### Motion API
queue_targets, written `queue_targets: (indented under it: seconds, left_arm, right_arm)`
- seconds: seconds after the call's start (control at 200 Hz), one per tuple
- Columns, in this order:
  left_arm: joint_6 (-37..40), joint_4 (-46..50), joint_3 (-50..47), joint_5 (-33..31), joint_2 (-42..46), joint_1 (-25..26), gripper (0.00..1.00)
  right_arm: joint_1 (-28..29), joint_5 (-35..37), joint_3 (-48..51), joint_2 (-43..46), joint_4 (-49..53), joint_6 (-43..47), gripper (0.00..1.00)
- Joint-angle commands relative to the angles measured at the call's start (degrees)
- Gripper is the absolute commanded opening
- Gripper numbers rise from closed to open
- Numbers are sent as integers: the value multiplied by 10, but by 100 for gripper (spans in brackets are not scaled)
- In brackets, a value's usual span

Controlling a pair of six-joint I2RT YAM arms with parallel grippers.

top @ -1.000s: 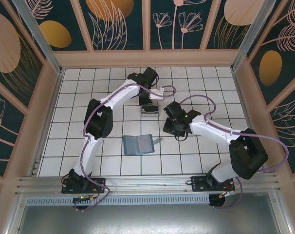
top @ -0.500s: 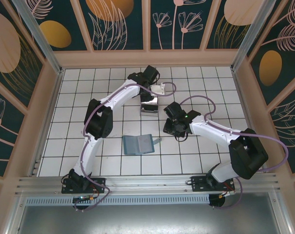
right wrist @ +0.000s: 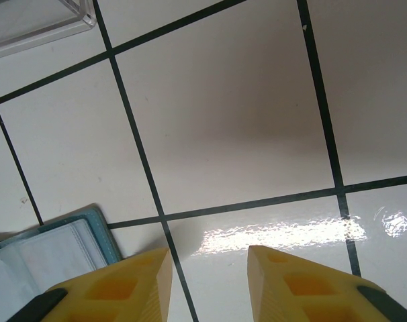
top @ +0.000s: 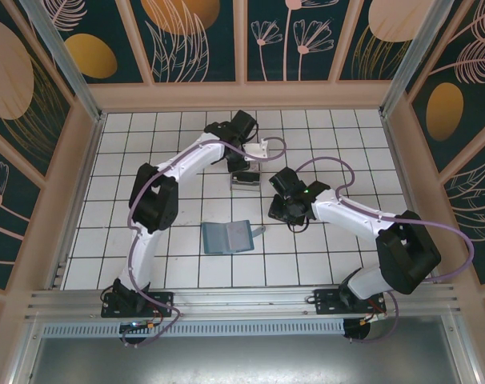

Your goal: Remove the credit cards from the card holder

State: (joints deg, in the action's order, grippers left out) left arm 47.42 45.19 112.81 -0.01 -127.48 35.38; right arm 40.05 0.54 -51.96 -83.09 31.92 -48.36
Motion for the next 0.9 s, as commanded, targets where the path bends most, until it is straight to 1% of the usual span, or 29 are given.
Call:
queue_targets:
  seconds: [0.0,0.105,0.15,0.275,0.365,0.445,0.561,0.661,0.696,0.816,0.896]
  left_arm:
    - [-30,-28,-24,16,42,1,27]
    - [-93,-62,-45,2,61,1,23]
    - [-121,-70,-52,1,71,1,22]
    - [-205,-101,-89,-4,106,1,22]
    - [-290,-122,-119,-18,136,2,19]
    - [-367,-132,-144,-27,161,1,19]
    - [-459,-138,-182,-19,192,1,18]
    - [-542,-153,-222,-17,220,1,21]
    - [-570,-160,-236,-10,228,1,22]
    - [-640,-195,-288,53,261,1,22]
    - [-687,-222,-327,77,288,1,22]
  right_arm:
    - [0,6,3,1,-9,-3,35]
    - [3,6,3,-5,-19,1,36]
    - [4,-10,2,-9,-23,3,36]
    - [5,-19,-4,-22,-28,13,36]
    - [6,-24,-7,-26,-33,16,36]
    - [6,-32,-8,-32,-39,20,36]
    - [6,-35,-14,-39,-41,24,35]
    - [7,-45,-16,-42,-47,29,35]
    - [7,-52,-16,-44,-51,32,35]
    - [9,-72,-19,-57,-57,46,35]
    - [12,-80,-20,-65,-62,53,35]
